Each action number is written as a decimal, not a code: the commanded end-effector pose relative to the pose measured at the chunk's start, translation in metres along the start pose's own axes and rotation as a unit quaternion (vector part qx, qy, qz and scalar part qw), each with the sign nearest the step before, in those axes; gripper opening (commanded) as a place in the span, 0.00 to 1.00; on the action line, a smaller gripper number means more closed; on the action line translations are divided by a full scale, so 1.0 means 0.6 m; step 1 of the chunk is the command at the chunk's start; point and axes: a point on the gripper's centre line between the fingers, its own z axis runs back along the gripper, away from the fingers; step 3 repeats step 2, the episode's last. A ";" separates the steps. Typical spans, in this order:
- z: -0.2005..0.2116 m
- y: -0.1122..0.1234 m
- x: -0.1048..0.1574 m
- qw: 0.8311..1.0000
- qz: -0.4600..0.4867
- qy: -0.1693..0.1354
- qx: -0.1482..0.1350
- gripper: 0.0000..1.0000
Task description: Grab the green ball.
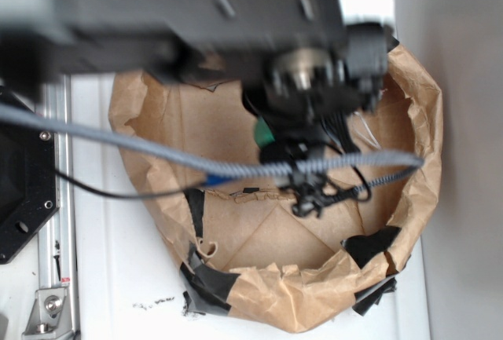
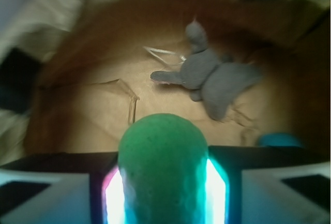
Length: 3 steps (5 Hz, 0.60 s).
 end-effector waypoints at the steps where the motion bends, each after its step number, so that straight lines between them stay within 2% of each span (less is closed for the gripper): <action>1: 0.071 0.012 0.004 0.995 -0.085 -0.031 0.037 0.00; 3: 0.067 0.011 0.004 0.995 -0.088 -0.032 0.040 0.00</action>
